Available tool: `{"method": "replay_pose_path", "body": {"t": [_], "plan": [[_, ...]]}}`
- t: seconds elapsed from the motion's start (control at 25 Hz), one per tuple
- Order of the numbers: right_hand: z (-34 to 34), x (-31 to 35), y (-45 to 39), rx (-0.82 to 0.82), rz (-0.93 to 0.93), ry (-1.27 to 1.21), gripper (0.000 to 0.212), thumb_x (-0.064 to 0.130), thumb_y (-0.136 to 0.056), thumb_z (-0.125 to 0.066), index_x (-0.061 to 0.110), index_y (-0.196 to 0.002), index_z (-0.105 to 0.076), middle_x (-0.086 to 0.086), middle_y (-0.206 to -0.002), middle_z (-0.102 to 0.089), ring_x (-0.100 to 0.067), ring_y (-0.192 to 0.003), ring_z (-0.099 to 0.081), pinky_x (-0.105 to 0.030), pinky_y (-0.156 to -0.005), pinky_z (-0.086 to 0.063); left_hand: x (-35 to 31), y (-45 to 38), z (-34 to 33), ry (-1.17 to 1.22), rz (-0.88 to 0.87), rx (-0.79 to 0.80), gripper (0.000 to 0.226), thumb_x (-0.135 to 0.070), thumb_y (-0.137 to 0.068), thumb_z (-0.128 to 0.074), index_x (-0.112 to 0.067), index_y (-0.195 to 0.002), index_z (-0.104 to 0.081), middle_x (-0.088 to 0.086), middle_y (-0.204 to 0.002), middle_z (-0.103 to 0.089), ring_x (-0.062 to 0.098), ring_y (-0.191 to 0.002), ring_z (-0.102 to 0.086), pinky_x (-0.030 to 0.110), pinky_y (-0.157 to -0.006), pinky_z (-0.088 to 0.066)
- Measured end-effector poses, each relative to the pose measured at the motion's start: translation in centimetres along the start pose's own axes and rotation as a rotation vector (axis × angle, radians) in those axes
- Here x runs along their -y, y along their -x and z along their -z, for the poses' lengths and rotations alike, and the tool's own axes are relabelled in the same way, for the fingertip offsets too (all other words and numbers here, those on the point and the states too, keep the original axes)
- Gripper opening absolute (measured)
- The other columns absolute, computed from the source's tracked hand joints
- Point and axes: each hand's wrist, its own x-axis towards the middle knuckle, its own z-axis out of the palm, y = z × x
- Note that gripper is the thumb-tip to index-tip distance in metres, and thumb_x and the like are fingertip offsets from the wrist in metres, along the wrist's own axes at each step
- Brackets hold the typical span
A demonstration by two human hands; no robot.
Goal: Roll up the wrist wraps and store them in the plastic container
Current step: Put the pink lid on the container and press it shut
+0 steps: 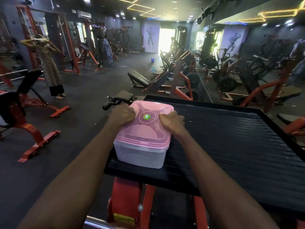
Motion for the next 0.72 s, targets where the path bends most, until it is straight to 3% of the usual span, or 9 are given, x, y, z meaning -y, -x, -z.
{"method": "replay_pose_path", "body": {"t": [0.12, 0.28, 0.44, 0.72], "plan": [[0.3, -0.2, -0.1, 0.009, 0.047, -0.017, 0.059, 0.046, -0.097, -0.051, 0.006, -0.141, -0.050, -0.018, -0.144, -0.044, -0.032, -0.125, -0.048, -0.032, -0.083, -0.036, -0.4, 0.5, 0.2, 0.011, 0.006, 0.005, 0.041, -0.032, -0.100, -0.043, 0.000, -0.113, -0.065, 0.023, -0.127, -0.063, 0.041, -0.114, -0.060, 0.040, -0.091, -0.047], [2.3, -1.3, -0.6, -0.003, 0.053, -0.035, 0.057, 0.045, -0.098, -0.051, 0.005, -0.138, -0.052, -0.020, -0.146, -0.042, -0.034, -0.126, -0.048, -0.034, -0.088, -0.040, -4.0, 2.0, 0.7, -0.023, -0.040, 0.008, 0.040, -0.018, -0.103, -0.037, 0.009, -0.120, -0.062, 0.028, -0.131, -0.060, 0.043, -0.121, -0.056, 0.042, -0.097, -0.045], [7.3, -3.4, -2.1, -0.072, 0.036, 0.006, 0.059, 0.044, -0.098, -0.048, 0.005, -0.142, -0.048, -0.024, -0.149, -0.038, -0.039, -0.130, -0.047, -0.043, -0.104, -0.042, -8.8, 1.7, -0.4, 0.081, -0.105, 0.070, 0.044, -0.019, -0.103, -0.032, 0.009, -0.121, -0.060, 0.027, -0.132, -0.059, 0.042, -0.121, -0.057, 0.043, -0.100, -0.045], [15.4, -9.5, -6.2, -0.082, 0.020, 0.079, 0.056, 0.049, -0.092, -0.046, 0.010, -0.130, -0.060, -0.021, -0.133, -0.058, -0.037, -0.118, -0.057, -0.051, -0.101, -0.049, -18.2, 2.8, -5.4, 0.067, -0.109, 0.171, 0.047, -0.030, -0.102, -0.040, 0.004, -0.131, -0.056, 0.024, -0.138, -0.056, 0.039, -0.125, -0.055, 0.039, -0.101, -0.043]]}}
